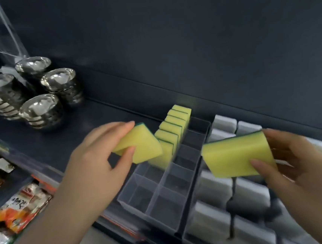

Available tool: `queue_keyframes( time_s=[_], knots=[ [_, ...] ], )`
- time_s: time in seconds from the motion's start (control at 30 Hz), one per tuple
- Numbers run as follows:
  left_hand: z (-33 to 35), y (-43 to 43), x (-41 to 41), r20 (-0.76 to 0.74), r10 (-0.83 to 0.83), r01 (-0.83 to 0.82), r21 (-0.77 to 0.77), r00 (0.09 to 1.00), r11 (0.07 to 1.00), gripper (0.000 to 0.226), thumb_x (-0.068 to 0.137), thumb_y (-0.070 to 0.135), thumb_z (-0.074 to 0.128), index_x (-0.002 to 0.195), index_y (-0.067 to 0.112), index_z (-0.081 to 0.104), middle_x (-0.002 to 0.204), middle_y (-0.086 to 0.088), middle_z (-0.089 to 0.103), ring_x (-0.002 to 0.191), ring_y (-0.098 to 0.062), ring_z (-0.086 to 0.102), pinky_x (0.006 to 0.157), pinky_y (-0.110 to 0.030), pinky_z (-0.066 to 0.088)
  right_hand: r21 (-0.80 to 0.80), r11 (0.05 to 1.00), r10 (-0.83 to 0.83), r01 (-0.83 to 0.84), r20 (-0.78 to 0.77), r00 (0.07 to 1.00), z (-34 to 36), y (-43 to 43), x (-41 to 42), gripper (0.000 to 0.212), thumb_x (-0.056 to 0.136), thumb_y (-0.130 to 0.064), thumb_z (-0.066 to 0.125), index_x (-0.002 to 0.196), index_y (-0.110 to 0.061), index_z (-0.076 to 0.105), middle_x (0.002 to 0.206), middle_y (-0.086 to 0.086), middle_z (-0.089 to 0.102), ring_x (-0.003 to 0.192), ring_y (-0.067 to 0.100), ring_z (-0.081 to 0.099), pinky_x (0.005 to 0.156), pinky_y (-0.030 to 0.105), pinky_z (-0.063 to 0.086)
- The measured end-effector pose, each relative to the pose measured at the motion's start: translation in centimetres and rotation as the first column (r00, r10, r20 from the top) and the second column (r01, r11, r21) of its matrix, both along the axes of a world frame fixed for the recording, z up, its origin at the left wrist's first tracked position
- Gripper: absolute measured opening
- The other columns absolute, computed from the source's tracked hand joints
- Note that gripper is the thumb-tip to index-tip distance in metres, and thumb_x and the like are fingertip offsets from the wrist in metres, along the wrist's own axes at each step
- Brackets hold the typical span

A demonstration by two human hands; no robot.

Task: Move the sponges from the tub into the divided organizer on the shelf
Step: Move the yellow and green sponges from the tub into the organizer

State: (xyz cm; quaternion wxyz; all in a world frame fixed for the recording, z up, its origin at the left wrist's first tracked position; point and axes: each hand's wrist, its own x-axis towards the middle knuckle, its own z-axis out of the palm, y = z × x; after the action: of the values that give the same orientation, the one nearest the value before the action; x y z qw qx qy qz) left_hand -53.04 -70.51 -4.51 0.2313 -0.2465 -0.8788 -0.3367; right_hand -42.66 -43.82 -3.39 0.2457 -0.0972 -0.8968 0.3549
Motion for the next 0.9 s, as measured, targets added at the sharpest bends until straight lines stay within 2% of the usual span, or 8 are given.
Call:
queue_keyframes(
  time_s=[0.1, 0.13, 0.27, 0.4, 0.5, 0.67, 0.83, 0.9],
  knots=[
    [-0.2, -2.2, -3.8, 0.042, -0.094, 0.095, -0.021, 0.995, 0.995, 0.044, 0.076, 0.007, 0.071, 0.118, 0.015, 0.063, 0.113, 0.009, 0.055, 0.1, 0.001, 0.048, 0.082, 0.001, 0.031, 0.035, 0.998, -0.051, 0.051, -0.002, 0.999, 0.0, -3.8, -1.7, 0.039, 0.07, -0.032, 0.067, 0.102, -0.051, 0.053, 0.099, -0.018, 0.063, 0.088, -0.003, 0.06, 0.075, -0.003, 0.04],
    [-0.4, -2.9, -4.9, 0.051, -0.123, 0.125, -0.022, 0.991, 0.992, 0.044, 0.076, 0.007, 0.072, 0.118, 0.014, 0.063, 0.113, 0.009, 0.054, 0.1, 0.001, 0.047, 0.082, 0.002, 0.031, 0.057, 0.996, -0.069, 0.068, 0.014, 0.998, -0.1, -5.0, -2.4, 0.045, 0.072, -0.023, 0.07, 0.102, -0.051, 0.052, 0.099, -0.018, 0.063, 0.086, 0.0, 0.061, 0.073, -0.004, 0.039],
    [-1.4, -4.8, -8.5, 0.065, -0.224, 0.227, -0.033, 0.972, 0.973, 0.042, 0.076, 0.011, 0.07, 0.118, 0.013, 0.063, 0.113, 0.009, 0.054, 0.1, 0.005, 0.045, 0.086, 0.003, 0.029, 0.102, 0.988, -0.116, 0.112, 0.03, 0.993, -1.0, -9.4, -5.3, 0.046, 0.074, -0.015, 0.071, 0.113, -0.036, 0.057, 0.1, -0.018, 0.06, 0.077, 0.008, 0.063, 0.069, 0.012, 0.047],
    [-2.2, -6.0, -10.6, 0.103, -0.337, 0.343, -0.044, 0.936, 0.938, 0.042, 0.075, 0.012, 0.066, 0.118, 0.012, 0.063, 0.112, 0.006, 0.057, 0.099, -0.001, 0.05, 0.085, -0.003, 0.034, 0.199, 0.973, -0.143, 0.115, 0.13, 0.981, -2.6, -12.2, -8.2, 0.044, 0.078, -0.006, 0.07, 0.119, -0.017, 0.059, 0.101, -0.01, 0.052, 0.066, -0.003, 0.045, 0.071, -0.003, 0.033],
    [-2.3, -6.7, -11.7, 0.093, -0.405, 0.411, -0.052, 0.91, 0.91, 0.043, 0.075, 0.015, 0.063, 0.118, 0.01, 0.063, 0.112, 0.005, 0.057, 0.1, -0.003, 0.05, 0.087, -0.012, 0.037, 0.231, 0.965, -0.174, 0.121, 0.228, 0.958, -3.7, -13.7, -9.1, 0.043, 0.084, -0.01, 0.065, 0.125, -0.019, 0.055, 0.112, -0.006, 0.054, 0.078, 0.005, 0.045, 0.073, 0.008, 0.03],
    [-2.4, -7.0, -13.0, 0.081, -0.472, 0.476, -0.049, 0.878, 0.878, 0.041, 0.078, 0.016, 0.068, 0.118, 0.009, 0.063, 0.111, 0.005, 0.057, 0.1, -0.005, 0.051, 0.082, -0.017, 0.041, 0.345, 0.93, -0.225, 0.126, 0.263, 0.938, -4.5, -15.0, -9.6, 0.044, 0.081, -0.005, 0.066, 0.123, -0.014, 0.057, 0.117, 0.003, 0.06, 0.108, 0.022, 0.052, 0.083, 0.031, 0.046],
    [-2.4, -7.0, -13.4, 0.085, -0.505, 0.509, -0.03, 0.859, 0.86, 0.043, 0.074, 0.012, 0.063, 0.117, 0.007, 0.063, 0.11, 0.0, 0.06, 0.098, -0.007, 0.051, 0.085, -0.014, 0.038, 0.442, 0.892, -0.218, 0.095, 0.237, 0.947, -5.3, -15.5, -10.4, 0.043, 0.067, 0.0, 0.076, 0.108, -0.007, 0.064, 0.102, 0.008, 0.066, 0.098, 0.031, 0.059, 0.078, 0.041, 0.053],
    [-2.4, -7.2, -13.5, 0.103, -0.514, 0.519, -0.032, 0.852, 0.854, 0.043, 0.074, 0.014, 0.063, 0.117, 0.009, 0.063, 0.11, 0.0, 0.06, 0.096, -0.005, 0.05, 0.081, -0.009, 0.039, 0.492, 0.867, -0.217, 0.074, 0.241, 0.946, -5.9, -15.6, -10.7, 0.042, 0.063, 0.0, 0.076, 0.103, -0.007, 0.065, 0.1, 0.008, 0.065, 0.096, 0.031, 0.059, 0.075, 0.043, 0.053]
  ],
)
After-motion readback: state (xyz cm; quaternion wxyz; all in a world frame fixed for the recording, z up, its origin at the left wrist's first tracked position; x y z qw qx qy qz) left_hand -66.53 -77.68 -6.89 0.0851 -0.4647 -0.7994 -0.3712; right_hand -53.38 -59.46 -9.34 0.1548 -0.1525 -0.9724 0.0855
